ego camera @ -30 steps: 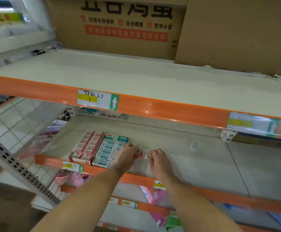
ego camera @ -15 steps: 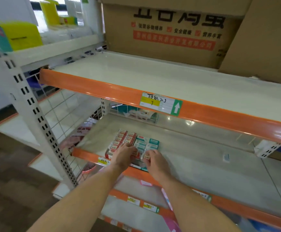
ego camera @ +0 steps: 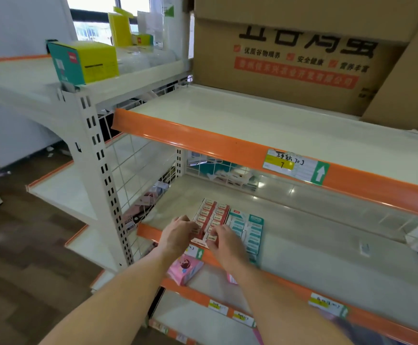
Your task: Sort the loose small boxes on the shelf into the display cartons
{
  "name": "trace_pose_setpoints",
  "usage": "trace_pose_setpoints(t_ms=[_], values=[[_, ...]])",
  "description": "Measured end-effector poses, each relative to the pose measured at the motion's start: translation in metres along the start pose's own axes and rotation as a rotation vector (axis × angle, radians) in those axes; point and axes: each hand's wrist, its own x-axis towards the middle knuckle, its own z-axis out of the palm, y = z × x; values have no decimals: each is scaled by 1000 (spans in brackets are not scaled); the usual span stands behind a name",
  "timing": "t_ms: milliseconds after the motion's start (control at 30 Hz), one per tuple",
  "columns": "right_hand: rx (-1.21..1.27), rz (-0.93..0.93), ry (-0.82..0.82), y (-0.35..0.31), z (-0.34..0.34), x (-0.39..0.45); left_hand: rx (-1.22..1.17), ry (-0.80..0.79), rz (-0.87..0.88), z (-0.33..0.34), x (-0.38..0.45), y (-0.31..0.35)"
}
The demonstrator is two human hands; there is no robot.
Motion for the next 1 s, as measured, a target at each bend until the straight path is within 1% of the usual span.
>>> trace_pose_setpoints(t_ms=[200, 433, 633, 767, 1000], values=[[-29, -5, 30, -7, 5, 1, -12, 15, 35, -3, 2, -5], [-44, -1, 25, -8, 7, 3, -44, 33, 82, -1, 5, -5], [-64, 5, 48, -10, 8, 3, -30, 28, 85, 0, 8, -7], [-49, 7, 67, -8, 7, 2, -25, 67, 70, 0, 12, -4], [-34, 39, 99, 14, -6, -2, -29, 27, 103, 7, 20, 22]])
